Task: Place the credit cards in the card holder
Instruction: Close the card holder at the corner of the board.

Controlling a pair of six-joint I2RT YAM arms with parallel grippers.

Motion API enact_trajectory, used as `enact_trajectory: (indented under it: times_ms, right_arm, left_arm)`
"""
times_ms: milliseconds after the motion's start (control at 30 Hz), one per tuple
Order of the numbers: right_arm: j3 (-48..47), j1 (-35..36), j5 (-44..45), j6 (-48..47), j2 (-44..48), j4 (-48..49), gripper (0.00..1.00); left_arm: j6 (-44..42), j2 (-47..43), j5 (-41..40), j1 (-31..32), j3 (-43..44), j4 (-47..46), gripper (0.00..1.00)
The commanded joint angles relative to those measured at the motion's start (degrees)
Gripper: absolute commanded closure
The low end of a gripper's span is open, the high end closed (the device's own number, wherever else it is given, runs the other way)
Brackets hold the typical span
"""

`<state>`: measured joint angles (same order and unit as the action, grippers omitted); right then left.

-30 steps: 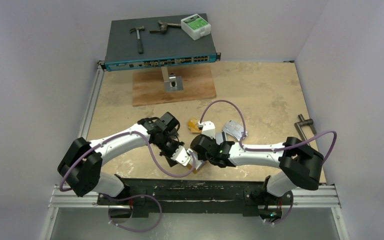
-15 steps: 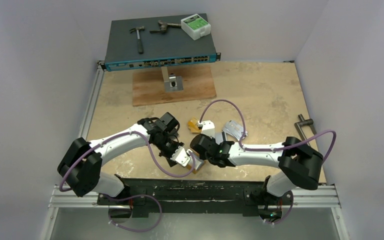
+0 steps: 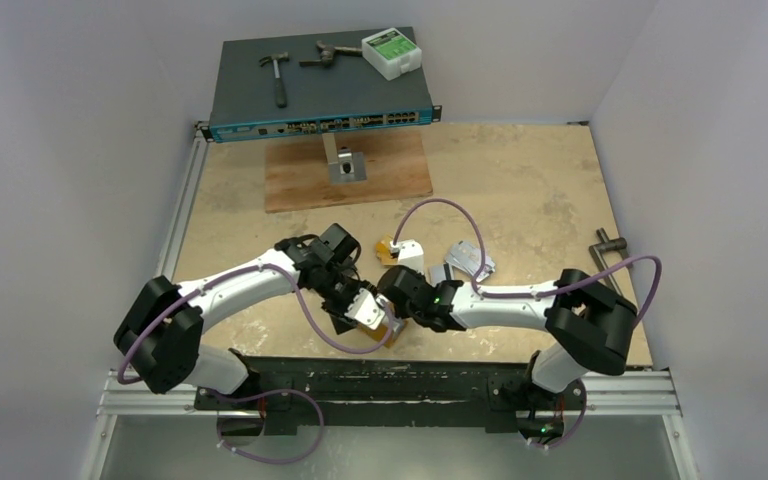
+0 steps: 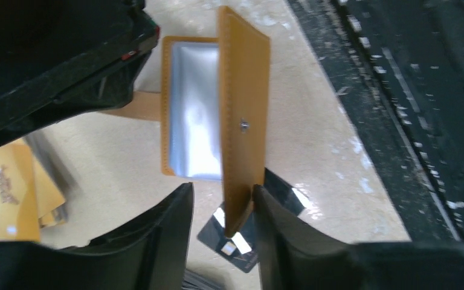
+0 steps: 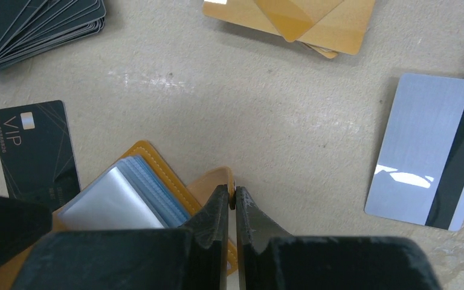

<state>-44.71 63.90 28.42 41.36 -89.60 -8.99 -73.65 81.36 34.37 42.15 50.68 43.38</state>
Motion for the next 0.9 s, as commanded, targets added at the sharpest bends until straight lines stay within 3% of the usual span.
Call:
enact_trajectory:
  times_ms: [0,67,100,400,633,667,700,733,867]
  right_arm:
    - [1.03,0.35,-1.09,1.7,2.66,1.74,1.0]
    - [2.0,0.33,-1.62,3.42,3.36,1.23,1.0]
    - [2.41,0.34,-1.88,4.21,3.61,0.85,1.0]
    - [8.9,0.33,-6.66,15.58,7.67,-1.01,1.0]
    - [13.95,0.35,-8.06,20.37,11.82,-0.72,1.0]
    - [14.29,0.35,-8.33,20.87,12.04,-0.73,1.0]
    - [14.52,0.35,-8.38,21.34,12.15,-1.0,1.0]
    - [14.69,0.35,-8.39,21.91,12.17,-1.33,1.0]
    - [15.69,0.33,-8.52,25.27,12.92,-3.42,1.0]
  left_arm:
    - [14.22,-1.34,-7.57,0.37,-1.08,-17.81,0.52]
    - [19.14,-0.28,-11.91,0.8,-0.33,-20.04,0.38]
    - [21.57,0.29,-14.34,1.23,0.15,-20.03,0.36]
    - [42.7,2.68,-32.66,2.63,3.97,-21.69,0.32]
    - [58.49,1.41,-27.73,-1.49,12.31,-10.66,0.22]
    - [59.84,1.31,-26.72,-2.13,13.26,-9.63,0.18]
    - [61.0,1.25,-25.94,-2.78,14.14,-8.6,0.06]
    - [62.2,1.34,-24.68,-3.61,15.47,-7.16,0.01]
    - [62.53,1.77,-12.25,-7.17,20.87,0.4,0.0]
